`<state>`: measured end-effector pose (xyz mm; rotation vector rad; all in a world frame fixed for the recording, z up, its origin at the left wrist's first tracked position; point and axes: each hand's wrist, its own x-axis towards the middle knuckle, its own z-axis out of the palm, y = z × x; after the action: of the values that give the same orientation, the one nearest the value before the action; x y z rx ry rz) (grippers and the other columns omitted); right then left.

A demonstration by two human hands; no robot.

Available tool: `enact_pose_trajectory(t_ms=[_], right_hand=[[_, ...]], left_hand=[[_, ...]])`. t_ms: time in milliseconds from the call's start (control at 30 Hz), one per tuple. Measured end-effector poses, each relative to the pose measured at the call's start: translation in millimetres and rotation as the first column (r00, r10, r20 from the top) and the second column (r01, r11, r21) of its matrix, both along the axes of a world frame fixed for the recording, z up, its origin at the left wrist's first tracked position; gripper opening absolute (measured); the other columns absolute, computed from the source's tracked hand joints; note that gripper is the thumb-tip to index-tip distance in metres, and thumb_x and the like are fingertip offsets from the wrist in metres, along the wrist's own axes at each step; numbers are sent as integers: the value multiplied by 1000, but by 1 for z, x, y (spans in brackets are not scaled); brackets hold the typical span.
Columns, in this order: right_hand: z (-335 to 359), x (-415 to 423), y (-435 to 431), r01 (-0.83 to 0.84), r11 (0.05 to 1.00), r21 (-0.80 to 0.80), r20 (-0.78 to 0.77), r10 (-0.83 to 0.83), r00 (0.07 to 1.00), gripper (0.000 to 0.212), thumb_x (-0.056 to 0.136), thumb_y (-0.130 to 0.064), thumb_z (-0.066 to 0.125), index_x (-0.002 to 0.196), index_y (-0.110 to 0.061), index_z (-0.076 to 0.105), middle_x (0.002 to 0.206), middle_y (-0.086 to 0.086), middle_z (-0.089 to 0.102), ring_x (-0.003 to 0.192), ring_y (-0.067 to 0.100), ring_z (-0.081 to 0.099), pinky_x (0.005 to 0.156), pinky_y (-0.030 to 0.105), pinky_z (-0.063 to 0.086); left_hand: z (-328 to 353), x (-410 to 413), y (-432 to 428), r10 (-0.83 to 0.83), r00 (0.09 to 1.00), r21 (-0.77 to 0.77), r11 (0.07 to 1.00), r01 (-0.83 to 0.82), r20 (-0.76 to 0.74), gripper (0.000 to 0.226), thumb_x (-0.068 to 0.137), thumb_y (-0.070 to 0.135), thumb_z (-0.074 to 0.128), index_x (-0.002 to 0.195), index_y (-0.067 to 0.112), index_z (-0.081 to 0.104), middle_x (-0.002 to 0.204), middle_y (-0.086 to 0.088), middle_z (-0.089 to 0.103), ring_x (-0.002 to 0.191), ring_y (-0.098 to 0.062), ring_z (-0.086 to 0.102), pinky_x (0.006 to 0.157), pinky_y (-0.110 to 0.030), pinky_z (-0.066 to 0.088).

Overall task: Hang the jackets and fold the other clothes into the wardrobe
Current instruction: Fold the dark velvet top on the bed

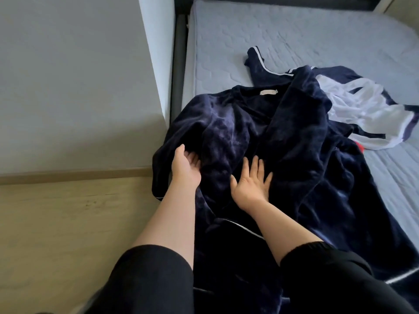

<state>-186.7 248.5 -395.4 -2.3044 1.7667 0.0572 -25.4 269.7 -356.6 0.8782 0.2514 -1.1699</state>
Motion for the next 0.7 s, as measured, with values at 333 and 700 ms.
enact_pose_trajectory(t_ms=[333, 700], right_hand=[[-8, 3, -4, -12, 999, 41, -21, 13, 1000, 73, 97, -52, 21, 152, -16, -10, 158, 10, -20, 144, 25, -21, 113, 52, -13], [-8, 2, -9, -16, 997, 80, -3, 16, 1000, 74, 96, -54, 22, 152, -18, -11, 157, 9, -23, 144, 24, -23, 112, 51, -15]], left_hand=[[2, 38, -14, 194, 933, -152, 957, -248, -304, 42, 87, 45, 61, 116, 14, 61, 110, -14, 66, 104, -33, 61, 92, -45, 48], [38, 97, 9, 521, 816, -45, 836, -547, -252, 33, 85, 35, 65, 113, 19, 59, 112, -7, 61, 97, -30, 57, 89, -38, 42]])
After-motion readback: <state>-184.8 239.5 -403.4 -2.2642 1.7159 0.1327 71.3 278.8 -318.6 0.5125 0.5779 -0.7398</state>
